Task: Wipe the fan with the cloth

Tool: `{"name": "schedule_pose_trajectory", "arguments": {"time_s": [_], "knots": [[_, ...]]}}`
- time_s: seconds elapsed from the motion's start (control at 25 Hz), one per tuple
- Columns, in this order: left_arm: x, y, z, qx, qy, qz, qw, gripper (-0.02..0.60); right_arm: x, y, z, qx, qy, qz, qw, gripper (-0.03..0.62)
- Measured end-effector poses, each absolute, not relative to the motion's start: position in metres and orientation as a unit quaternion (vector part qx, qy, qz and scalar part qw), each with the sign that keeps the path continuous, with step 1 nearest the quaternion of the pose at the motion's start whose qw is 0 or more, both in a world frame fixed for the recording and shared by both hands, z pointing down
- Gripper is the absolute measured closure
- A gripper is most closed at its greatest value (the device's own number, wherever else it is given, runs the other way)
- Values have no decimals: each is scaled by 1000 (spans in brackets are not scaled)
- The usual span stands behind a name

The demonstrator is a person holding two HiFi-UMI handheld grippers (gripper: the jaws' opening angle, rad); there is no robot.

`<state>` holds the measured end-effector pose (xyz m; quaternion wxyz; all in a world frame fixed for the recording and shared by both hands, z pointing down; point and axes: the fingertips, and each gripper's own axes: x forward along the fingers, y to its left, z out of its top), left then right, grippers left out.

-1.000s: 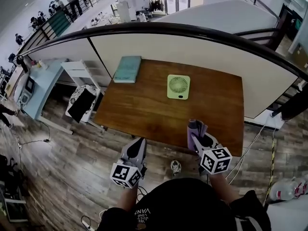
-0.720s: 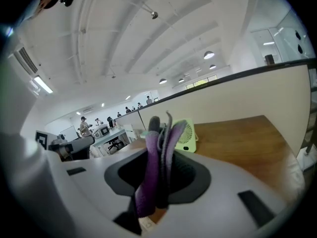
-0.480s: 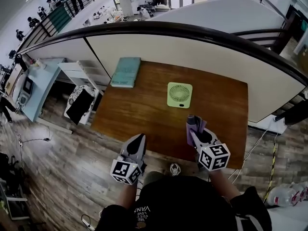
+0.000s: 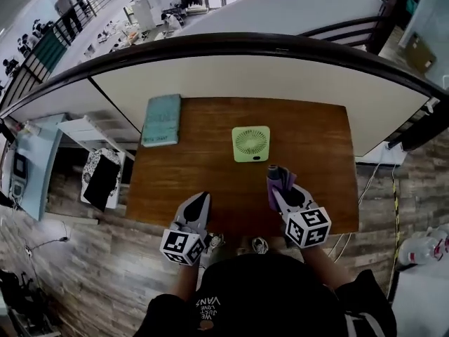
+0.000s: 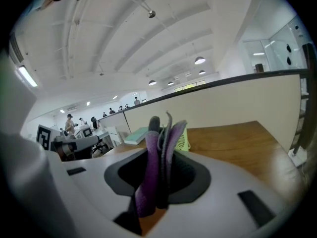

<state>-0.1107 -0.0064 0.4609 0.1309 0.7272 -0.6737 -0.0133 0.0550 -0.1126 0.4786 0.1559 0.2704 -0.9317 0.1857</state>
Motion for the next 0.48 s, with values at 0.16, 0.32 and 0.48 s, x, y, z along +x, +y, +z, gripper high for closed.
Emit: {"name": "schedule_pose_trajectory", "arguments": {"time_s": [0.16,0.32,0.48], "knots": [[-133,-25,463,761,-634,0,137,572,44,-114,481,329,-911,205,142,474],[-156,-37,460,791,-597,9,133,572,33,-114,481,381,-890,212,132,474],[-181,-50,460,812,-568,14,134,572,17,-115,477,420,-876,205,120,473]]}}
